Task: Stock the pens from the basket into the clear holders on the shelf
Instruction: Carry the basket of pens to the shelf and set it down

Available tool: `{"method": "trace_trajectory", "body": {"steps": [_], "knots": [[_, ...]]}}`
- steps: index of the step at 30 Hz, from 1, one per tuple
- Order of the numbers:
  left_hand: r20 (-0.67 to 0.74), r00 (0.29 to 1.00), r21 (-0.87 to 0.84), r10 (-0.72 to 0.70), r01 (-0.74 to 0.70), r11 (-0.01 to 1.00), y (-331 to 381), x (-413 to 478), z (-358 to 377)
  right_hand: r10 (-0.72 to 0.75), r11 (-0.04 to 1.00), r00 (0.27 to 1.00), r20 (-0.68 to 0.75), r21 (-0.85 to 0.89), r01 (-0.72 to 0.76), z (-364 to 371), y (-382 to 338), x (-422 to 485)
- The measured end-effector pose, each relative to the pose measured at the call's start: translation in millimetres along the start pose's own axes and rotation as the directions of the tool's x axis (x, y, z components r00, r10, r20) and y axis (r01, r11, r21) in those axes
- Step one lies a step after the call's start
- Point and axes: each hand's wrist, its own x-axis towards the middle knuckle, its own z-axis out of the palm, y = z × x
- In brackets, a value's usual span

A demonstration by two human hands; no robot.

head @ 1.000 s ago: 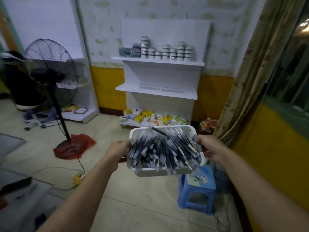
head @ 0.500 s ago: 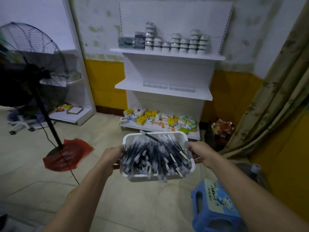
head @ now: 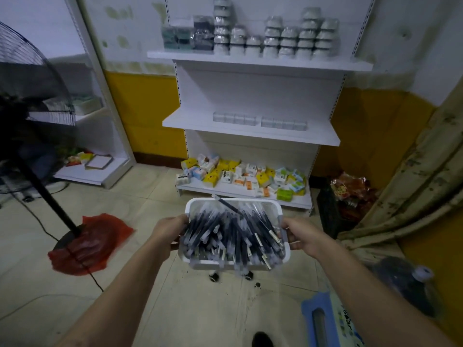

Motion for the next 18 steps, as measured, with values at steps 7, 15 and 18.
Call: {"method": "trace_trajectory", "body": {"steps": [7,15,18], "knots": [[-0.011,0.996,-0.031,-0.083,0.083,0.996,55.5,105.2,68.6,-0.029,0.999,0.999,0.021,0.039,0.029,-28.6,-59.6,135.0],[-0.040,0.989,-0.022,-0.140,0.139,0.990,116.1,185.4,120.3,0.014,1.000,0.999,0.051,0.006,-0.014,-55.8,-114.3,248.6],[-0.026,0.992,-0.030,-0.126,0.125,0.992,134.8,220.8,128.2,0.040,0.998,0.997,0.059,0.042,-0.043,-53.3,-121.5,280.4]]}}
